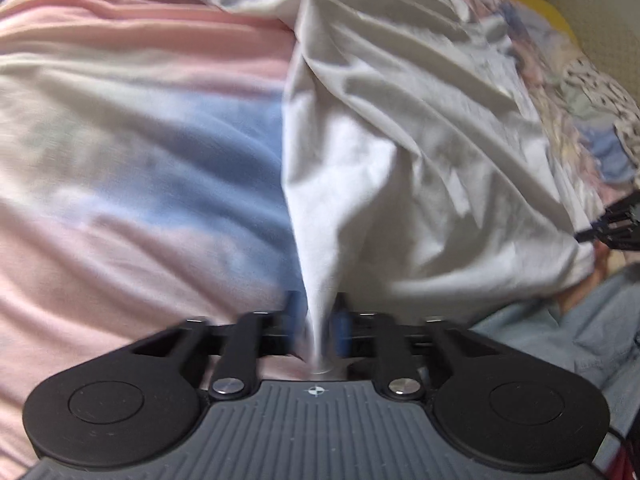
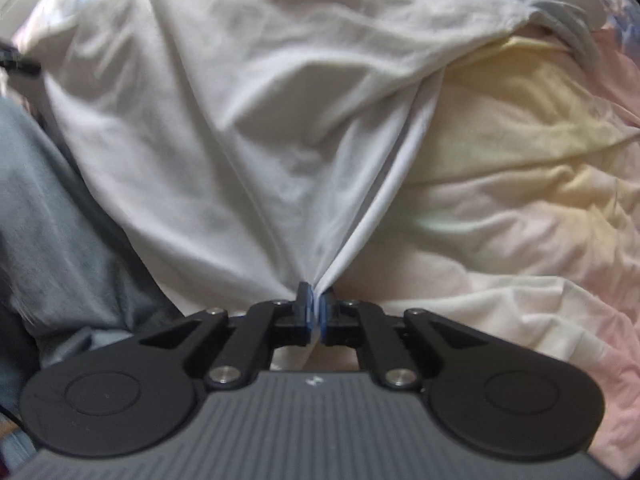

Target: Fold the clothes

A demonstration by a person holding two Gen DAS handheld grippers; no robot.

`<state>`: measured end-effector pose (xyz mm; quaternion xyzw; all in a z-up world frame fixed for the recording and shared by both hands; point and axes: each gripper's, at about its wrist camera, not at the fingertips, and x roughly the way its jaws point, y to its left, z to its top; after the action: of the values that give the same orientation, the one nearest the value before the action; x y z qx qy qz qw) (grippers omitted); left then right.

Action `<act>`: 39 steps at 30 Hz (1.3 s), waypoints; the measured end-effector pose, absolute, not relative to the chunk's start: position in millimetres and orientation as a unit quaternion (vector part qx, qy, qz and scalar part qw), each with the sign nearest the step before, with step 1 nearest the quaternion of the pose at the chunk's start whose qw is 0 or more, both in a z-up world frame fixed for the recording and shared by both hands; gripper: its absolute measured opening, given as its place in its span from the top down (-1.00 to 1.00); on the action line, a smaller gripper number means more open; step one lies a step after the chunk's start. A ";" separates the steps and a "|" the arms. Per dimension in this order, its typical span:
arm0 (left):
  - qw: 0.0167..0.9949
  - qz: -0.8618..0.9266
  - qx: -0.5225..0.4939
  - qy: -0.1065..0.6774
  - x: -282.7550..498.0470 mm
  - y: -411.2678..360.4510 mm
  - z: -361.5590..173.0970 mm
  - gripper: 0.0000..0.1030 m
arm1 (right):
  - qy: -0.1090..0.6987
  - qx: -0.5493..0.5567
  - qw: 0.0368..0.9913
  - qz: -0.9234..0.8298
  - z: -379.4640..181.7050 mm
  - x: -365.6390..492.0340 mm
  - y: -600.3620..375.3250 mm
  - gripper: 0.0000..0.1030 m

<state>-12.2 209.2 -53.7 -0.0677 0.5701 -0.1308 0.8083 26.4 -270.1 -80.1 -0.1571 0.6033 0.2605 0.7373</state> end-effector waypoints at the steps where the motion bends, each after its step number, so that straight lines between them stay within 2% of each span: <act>1: 0.815 -0.126 -0.061 0.563 -13.5 210.2 -47.0 -0.27 | 0.598 -0.150 0.742 0.262 -74.1 26.9 -271.5 0.74; 2: 0.821 -0.123 -0.054 0.555 -15.0 211.2 -39.8 -0.29 | 0.593 -0.146 0.747 0.263 -67.9 26.6 -272.7 0.67; 4: 0.832 -0.112 -0.049 0.541 -14.9 210.8 -24.6 -0.42 | 0.583 -0.142 0.755 0.264 -55.7 26.0 -275.3 0.29; 6: 0.846 -0.105 -0.039 0.522 -12.3 201.7 -10.1 -0.53 | 0.572 -0.139 0.766 0.258 -45.0 27.4 -277.5 0.21; 13: 0.897 -0.079 0.016 0.434 -1.2 147.1 32.1 -0.76 | 0.512 -0.094 0.826 0.219 -11.9 36.5 -282.6 0.13; 23: 0.935 -0.085 -0.013 0.345 35.0 43.6 39.3 -0.78 | 0.374 0.047 0.916 0.138 -14.5 58.3 -279.0 0.13; 27: 0.944 -0.085 -0.025 0.317 48.2 20.8 35.5 -0.81 | 0.345 0.079 0.928 0.119 -29.5 63.5 -274.2 0.13; 35: 0.947 -0.075 -0.056 0.307 66.0 18.2 -3.7 -0.82 | 0.289 0.055 0.952 0.086 -54.9 77.4 -268.2 0.12; 38: 0.946 -0.075 -0.054 0.312 65.7 20.6 -14.4 -0.82 | 0.256 0.070 0.961 0.077 -57.4 92.8 -275.5 0.00; 39: 0.946 -0.076 -0.051 0.312 64.5 20.4 -16.6 -0.82 | 0.248 0.083 0.962 0.078 -58.4 101.4 -280.7 -0.10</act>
<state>64.5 20.4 -16.6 -0.0510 0.3125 -0.0758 0.9455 101.4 -280.7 -58.4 0.0827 0.2479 0.0777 0.9621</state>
